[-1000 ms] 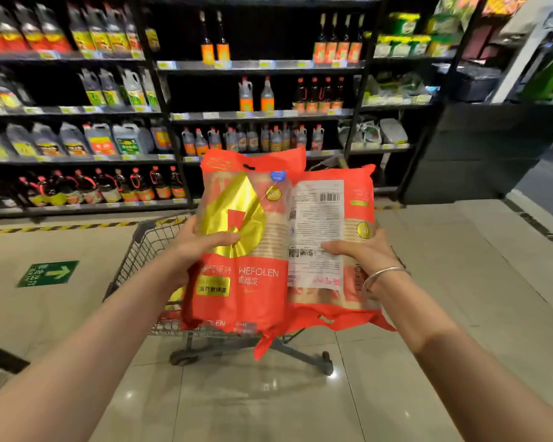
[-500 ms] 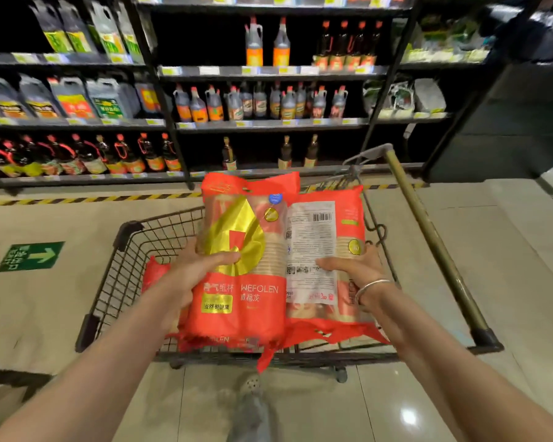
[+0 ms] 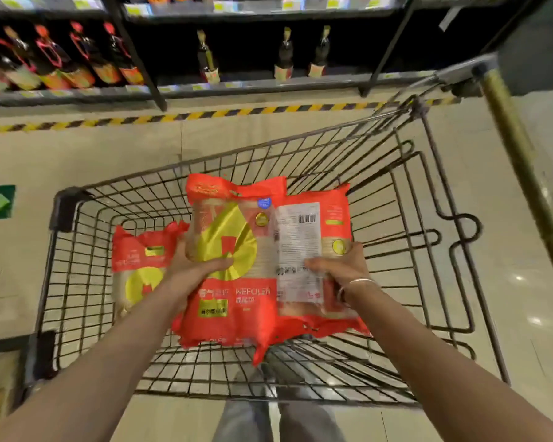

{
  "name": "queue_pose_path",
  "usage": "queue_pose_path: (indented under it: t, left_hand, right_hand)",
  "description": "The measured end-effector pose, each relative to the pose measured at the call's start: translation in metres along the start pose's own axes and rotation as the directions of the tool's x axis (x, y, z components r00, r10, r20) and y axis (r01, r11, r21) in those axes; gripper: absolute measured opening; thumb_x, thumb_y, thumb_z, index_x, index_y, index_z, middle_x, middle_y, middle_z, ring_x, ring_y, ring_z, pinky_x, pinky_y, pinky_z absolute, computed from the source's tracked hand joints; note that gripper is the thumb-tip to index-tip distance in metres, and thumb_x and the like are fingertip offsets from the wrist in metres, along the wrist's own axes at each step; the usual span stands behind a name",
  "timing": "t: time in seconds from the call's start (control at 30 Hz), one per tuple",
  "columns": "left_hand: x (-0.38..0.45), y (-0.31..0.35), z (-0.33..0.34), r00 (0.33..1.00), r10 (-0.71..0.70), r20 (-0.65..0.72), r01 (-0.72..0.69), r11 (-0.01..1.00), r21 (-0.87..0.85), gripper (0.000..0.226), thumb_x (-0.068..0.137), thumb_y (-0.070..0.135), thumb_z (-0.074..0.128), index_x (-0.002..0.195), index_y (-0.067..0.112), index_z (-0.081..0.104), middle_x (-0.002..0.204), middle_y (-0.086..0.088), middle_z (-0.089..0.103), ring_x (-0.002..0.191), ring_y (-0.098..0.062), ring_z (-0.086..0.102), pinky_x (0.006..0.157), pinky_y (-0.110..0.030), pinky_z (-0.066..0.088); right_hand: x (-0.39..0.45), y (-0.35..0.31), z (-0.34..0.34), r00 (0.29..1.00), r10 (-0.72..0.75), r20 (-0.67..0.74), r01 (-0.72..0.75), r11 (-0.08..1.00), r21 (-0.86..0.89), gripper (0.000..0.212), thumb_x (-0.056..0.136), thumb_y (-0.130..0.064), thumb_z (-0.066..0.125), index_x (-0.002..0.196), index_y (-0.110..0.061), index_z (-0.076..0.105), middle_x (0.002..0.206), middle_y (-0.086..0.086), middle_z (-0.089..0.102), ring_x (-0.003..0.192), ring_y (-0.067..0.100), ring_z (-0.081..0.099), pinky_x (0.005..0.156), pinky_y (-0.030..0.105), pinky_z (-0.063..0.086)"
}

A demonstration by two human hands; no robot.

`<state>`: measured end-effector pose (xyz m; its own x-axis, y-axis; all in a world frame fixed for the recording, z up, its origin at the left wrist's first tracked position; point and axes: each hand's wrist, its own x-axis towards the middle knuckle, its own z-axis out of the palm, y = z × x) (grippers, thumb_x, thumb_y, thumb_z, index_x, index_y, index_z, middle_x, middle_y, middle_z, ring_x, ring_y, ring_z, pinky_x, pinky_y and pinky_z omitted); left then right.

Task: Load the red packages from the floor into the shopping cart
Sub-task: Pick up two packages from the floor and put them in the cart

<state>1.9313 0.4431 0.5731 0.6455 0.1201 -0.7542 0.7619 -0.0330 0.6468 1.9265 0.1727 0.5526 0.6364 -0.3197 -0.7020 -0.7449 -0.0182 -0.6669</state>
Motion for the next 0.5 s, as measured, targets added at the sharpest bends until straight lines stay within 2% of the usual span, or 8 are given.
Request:
queue_pose_path:
  t: [0.07,0.1,0.23,0.37,0.43,0.5]
  left_hand:
    - [0.023,-0.015,0.003,0.999,-0.028,-0.046,0.029,0.999,0.023,0.123,0.035,0.035,0.097,0.142,0.026,0.038,0.128,-0.004,0.062,0.109,-0.027,0.064,0.091,-0.048,0.054]
    - [0.036,-0.024,0.004,0.996,-0.029,-0.079,0.033,0.998,0.049,0.121,0.037,0.038,0.097,0.142,0.026,0.038,0.129,-0.003,0.061,0.112,-0.026,0.062,0.094,-0.049,0.052]
    - [0.079,-0.054,0.015,0.976,-0.012,-0.218,0.043,0.989,0.138,0.128,0.029,0.053,0.093,0.141,0.025,0.038,0.131,-0.002,0.059,0.117,-0.026,0.058,0.1,-0.047,0.049]
    - [0.105,-0.072,0.03,0.959,-0.003,-0.284,0.044,0.99,0.137,0.092,0.049,0.022,0.095,0.127,0.01,0.047,0.119,-0.013,0.064,0.107,-0.031,0.063,0.092,-0.046,0.053]
    - [0.116,-0.08,0.036,0.955,-0.009,-0.295,0.053,0.989,0.142,0.085,0.051,0.022,0.094,0.121,0.013,0.045,0.119,-0.014,0.063,0.109,-0.031,0.062,0.089,-0.041,0.053]
    - [0.122,-0.085,0.044,0.945,0.008,-0.326,0.053,0.982,0.179,0.081,0.062,0.021,0.092,0.124,0.011,0.041,0.117,-0.01,0.059,0.112,-0.031,0.058,0.084,-0.033,0.047]
  right_hand:
    - [0.021,0.013,0.013,1.0,0.011,0.004,-0.011,0.999,-0.053,0.069,0.058,0.002,0.09,0.104,-0.012,0.04,0.091,0.003,0.061,0.071,0.009,0.062,0.054,0.019,0.051]
    - [0.033,0.021,0.019,1.0,0.021,0.0,-0.021,0.996,-0.083,0.071,0.058,-0.002,0.091,0.106,-0.012,0.039,0.092,0.002,0.06,0.072,0.008,0.06,0.055,0.019,0.05]
    - [0.073,0.051,0.04,0.996,0.077,-0.047,-0.084,0.978,-0.188,0.076,0.055,-0.012,0.093,0.107,-0.014,0.038,0.09,0.0,0.058,0.078,0.017,0.06,0.077,0.037,0.055]
    - [0.097,0.073,0.057,0.99,0.128,-0.063,-0.14,0.96,-0.243,0.078,0.045,-0.022,0.095,0.097,-0.021,0.037,0.087,0.003,0.063,0.075,0.024,0.066,0.074,0.045,0.059]
    - [0.105,0.085,0.062,0.989,0.131,-0.073,-0.145,0.958,-0.246,0.078,0.039,-0.025,0.094,0.092,-0.024,0.037,0.087,0.003,0.063,0.082,0.029,0.068,0.078,0.051,0.058]
    - [0.107,0.092,0.065,0.987,0.132,-0.088,-0.152,0.947,-0.282,0.076,0.047,-0.022,0.094,0.095,-0.02,0.036,0.087,0.001,0.06,0.088,0.031,0.067,0.081,0.048,0.056]
